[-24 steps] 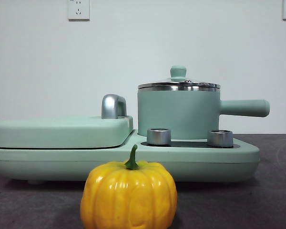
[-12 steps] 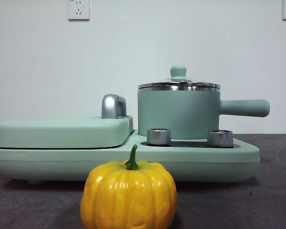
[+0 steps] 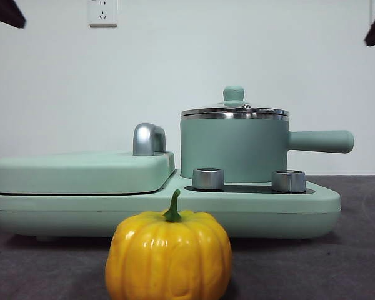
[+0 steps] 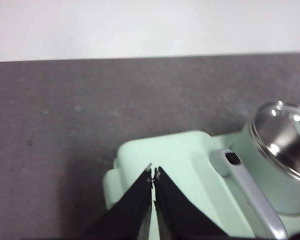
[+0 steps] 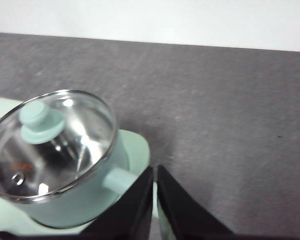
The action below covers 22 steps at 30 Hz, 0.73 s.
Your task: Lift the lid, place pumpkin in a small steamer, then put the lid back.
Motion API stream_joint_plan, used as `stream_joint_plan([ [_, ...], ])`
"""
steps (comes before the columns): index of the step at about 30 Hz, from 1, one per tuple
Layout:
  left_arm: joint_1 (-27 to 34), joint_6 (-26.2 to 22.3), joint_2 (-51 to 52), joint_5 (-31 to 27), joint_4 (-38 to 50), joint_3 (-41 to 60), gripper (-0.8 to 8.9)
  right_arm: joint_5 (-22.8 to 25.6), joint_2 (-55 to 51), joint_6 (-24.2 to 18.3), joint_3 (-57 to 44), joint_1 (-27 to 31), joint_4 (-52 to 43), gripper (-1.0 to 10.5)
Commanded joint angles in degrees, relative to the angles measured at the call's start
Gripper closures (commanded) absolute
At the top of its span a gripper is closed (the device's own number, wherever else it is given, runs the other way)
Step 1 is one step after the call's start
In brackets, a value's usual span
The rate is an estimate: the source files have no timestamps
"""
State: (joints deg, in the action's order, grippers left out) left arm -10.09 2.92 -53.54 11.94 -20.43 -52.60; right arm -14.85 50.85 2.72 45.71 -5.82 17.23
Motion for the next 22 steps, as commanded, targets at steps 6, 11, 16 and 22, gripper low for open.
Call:
stream_joint_plan([
  [6,-5.22,-6.38,-5.16,0.11,-0.33,-3.28,8.05,-0.17,3.13,-4.48,1.33,-5.92,-0.35,9.3],
  [11,-7.32,-14.16,-6.4,-0.24,-1.95,-3.65,8.05,-0.07,3.41,-12.92,1.33,-9.62,0.17,9.3],
  [16,-8.48,-22.8,-6.36,-0.35,-2.08,-3.69,8.04,0.28,3.41,-19.67,1.33,-11.72,0.98,9.3],
  [22,-8.79,-22.84,-6.38,-0.35,-0.76,-3.72,5.81,0.31,3.41,-20.09,1.33,-12.07,0.94,6.6],
])
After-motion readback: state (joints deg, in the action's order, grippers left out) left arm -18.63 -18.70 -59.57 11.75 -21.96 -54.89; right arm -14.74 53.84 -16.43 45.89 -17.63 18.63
